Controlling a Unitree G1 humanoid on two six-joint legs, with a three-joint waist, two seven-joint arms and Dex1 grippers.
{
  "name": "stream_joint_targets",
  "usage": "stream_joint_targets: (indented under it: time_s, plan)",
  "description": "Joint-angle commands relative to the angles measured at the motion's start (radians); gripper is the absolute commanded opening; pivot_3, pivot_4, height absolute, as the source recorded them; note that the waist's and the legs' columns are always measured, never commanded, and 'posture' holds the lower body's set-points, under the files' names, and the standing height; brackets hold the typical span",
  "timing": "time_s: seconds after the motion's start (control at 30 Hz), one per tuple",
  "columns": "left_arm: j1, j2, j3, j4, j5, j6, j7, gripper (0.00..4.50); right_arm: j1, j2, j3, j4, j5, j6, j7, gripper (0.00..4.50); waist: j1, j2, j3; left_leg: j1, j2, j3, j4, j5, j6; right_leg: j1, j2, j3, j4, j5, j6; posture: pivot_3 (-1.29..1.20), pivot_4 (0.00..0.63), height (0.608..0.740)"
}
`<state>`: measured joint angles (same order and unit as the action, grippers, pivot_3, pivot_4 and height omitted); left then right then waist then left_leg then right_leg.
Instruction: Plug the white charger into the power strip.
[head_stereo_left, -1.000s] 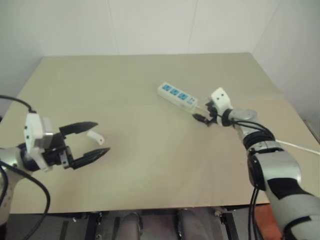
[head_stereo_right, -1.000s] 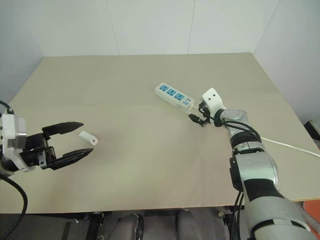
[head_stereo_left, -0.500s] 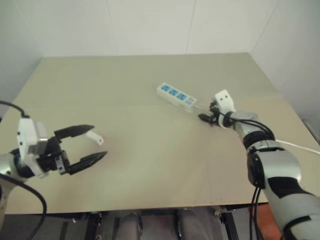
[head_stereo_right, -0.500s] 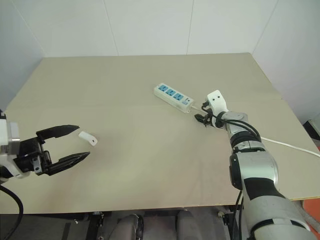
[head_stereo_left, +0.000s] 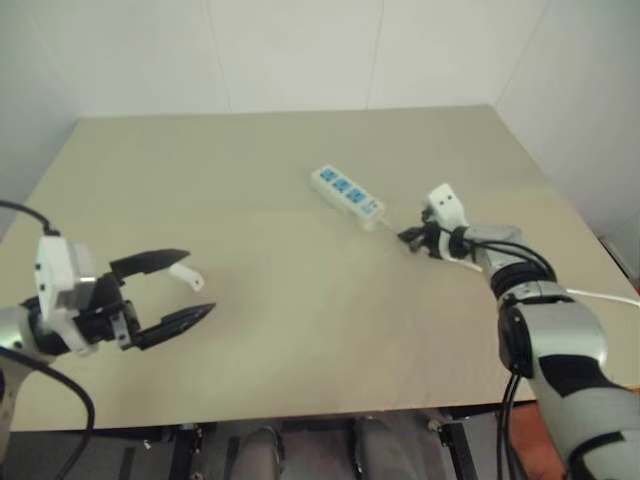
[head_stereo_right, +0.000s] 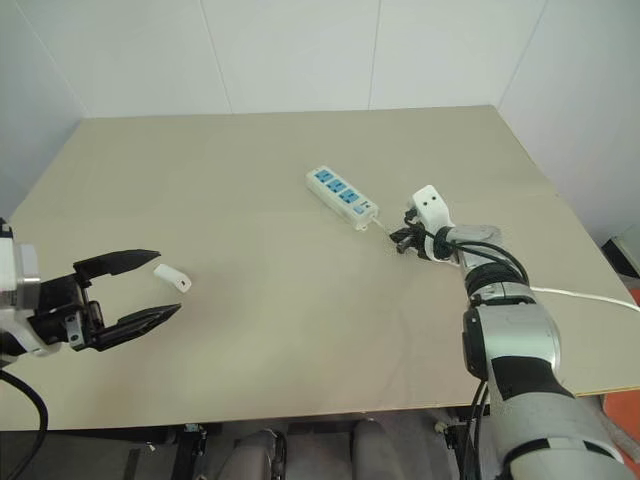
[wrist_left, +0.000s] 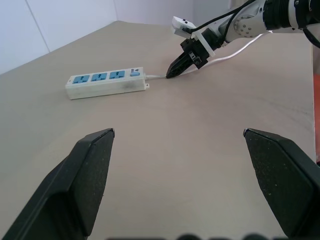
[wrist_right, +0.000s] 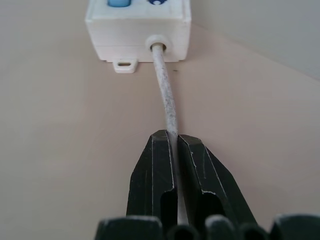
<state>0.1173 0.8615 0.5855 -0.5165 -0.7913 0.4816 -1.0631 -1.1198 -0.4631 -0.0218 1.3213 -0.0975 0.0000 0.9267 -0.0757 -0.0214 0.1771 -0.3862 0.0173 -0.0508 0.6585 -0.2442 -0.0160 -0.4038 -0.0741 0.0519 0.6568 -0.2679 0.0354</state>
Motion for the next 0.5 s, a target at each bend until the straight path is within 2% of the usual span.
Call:
stream_joint_targets:
  time_s: [0.03,0.17,0.27,0.4,0.5]
  plan:
    - [-0.02,-0.001,-0.011,0.006,-0.009,-0.026,-0.009,4.5,0.017,0.01,-0.003,-0.088,0.041,-0.065,0.147,0.01,-0.002,0.0,0.0,0.0,0.0,0.0,0.0,0.0,0.0,0.0,0.0,0.0,0.0,0.0,0.0,0.0,0.15,0.74]
    - [-0.04,0.003,-0.034,0.025,-0.004,-0.029,-0.021,4.5,0.107,0.014,0.013,-0.254,0.086,-0.079,0.328,0.01,-0.001,0.0,0.0,-0.001,0.0,0.0,0.0,0.0,0.0,-0.001,0.0,0.0,0.0,0.0,0.0,0.0,0.15,0.74]
    - [-0.06,0.006,-0.056,0.04,0.001,-0.031,-0.031,4.5,0.223,0.003,0.033,-0.46,0.138,-0.011,0.437,0.01,0.002,0.0,0.0,-0.001,0.0,0.0,0.0,0.0,0.0,-0.001,0.0,0.0,0.0,0.0,0.0,0.0,0.15,0.74]
    - [-0.082,0.011,-0.081,0.056,0.002,-0.034,-0.04,4.5,0.403,-0.048,0.064,-0.756,0.195,0.093,0.518,0.01,0.007,0.0,0.0,-0.001,0.0,0.0,0.0,0.0,0.0,-0.001,0.0,0.0,0.001,0.0,0.0,0.0,0.15,0.74]
    - [-0.094,0.015,-0.091,0.064,0.002,-0.032,-0.045,4.5,0.49,-0.094,0.069,-0.889,0.224,0.149,0.535,0.01,0.008,0.0,0.0,-0.001,0.0,0.0,0.0,0.0,0.0,-0.001,-0.001,0.0,0.001,0.0,0.0,0.0,0.15,0.74]
